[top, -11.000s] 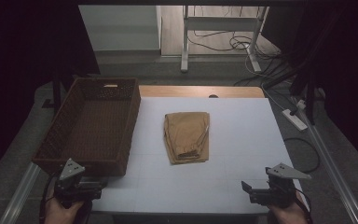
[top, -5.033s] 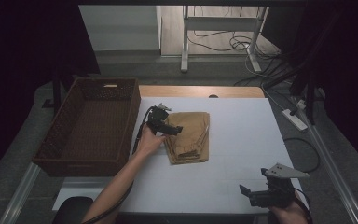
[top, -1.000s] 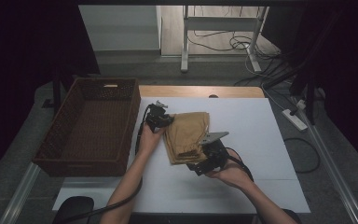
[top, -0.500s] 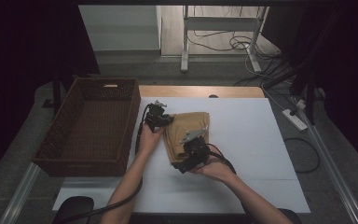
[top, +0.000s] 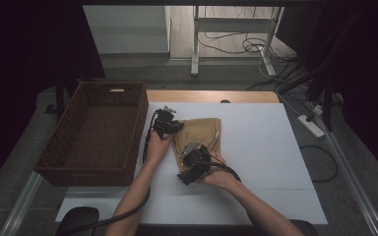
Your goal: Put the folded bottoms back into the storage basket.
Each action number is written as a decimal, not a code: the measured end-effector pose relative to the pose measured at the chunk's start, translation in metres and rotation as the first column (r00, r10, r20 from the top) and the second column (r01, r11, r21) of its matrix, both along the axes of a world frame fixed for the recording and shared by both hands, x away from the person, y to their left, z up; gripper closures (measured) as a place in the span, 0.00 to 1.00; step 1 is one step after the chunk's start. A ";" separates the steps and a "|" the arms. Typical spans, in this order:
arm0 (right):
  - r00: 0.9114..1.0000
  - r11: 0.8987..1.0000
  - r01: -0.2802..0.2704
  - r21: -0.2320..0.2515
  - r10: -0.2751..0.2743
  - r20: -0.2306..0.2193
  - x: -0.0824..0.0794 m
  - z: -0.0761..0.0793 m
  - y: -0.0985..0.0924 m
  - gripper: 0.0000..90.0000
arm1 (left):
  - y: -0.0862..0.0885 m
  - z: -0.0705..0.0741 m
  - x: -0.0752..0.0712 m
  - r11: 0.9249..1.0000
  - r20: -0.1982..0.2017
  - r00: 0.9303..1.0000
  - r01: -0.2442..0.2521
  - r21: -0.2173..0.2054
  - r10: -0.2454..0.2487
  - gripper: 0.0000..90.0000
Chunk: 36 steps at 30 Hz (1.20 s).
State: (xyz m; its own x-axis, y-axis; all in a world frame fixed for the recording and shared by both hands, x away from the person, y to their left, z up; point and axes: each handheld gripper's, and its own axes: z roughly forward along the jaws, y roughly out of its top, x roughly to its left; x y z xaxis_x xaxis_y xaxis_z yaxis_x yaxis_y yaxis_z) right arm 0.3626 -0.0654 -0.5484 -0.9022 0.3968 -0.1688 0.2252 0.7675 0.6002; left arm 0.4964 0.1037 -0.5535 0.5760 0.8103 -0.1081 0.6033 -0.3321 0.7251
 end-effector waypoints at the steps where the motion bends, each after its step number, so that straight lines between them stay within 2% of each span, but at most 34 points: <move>1: 1.000 1.000 0.005 -0.001 -0.005 -0.001 0.000 0.001 0.000 0.10 | 0.000 0.000 0.000 1.000 0.000 1.000 0.002 0.003 -0.002 0.79; 4: 1.000 1.000 0.017 -0.008 -0.017 0.001 0.002 0.004 -0.001 0.22 | 0.000 0.000 0.000 1.000 0.000 1.000 0.003 0.004 -0.003 0.79; 8: 0.999 1.000 0.015 -0.017 -0.015 0.038 0.007 0.008 -0.008 0.51 | 0.000 0.000 0.000 1.000 -0.002 1.000 0.003 0.002 -0.003 0.79; 11: 0.998 0.999 0.002 -0.035 0.000 0.055 0.010 0.010 -0.010 0.63 | 0.001 0.000 0.000 1.000 -0.003 1.000 0.003 0.000 -0.003 0.79; 17: 0.999 1.000 0.008 -0.030 -0.007 0.048 0.013 0.012 -0.011 0.70 | 0.001 0.000 0.001 1.000 -0.007 1.000 0.004 -0.002 -0.005 0.79; 24: 1.000 1.000 0.010 0.000 -0.010 -0.012 0.020 0.017 -0.015 0.75 | 0.002 0.000 0.002 1.000 -0.023 1.000 0.009 -0.022 -0.009 0.80; 27: 0.998 0.999 0.014 0.048 -0.011 -0.059 0.025 0.019 -0.021 0.77 | 0.001 0.001 0.002 1.000 -0.020 1.000 0.021 -0.006 -0.021 0.83; 31: 0.995 0.996 0.010 0.088 -0.002 -0.100 0.030 0.025 -0.027 0.79 | -0.001 0.008 0.004 1.000 -0.026 0.999 0.031 0.004 -0.031 0.86; 36: 0.993 0.991 0.000 0.135 0.015 -0.113 0.032 0.036 -0.032 0.79 | -0.004 0.030 0.004 0.998 0.001 0.998 0.059 0.006 -0.059 0.87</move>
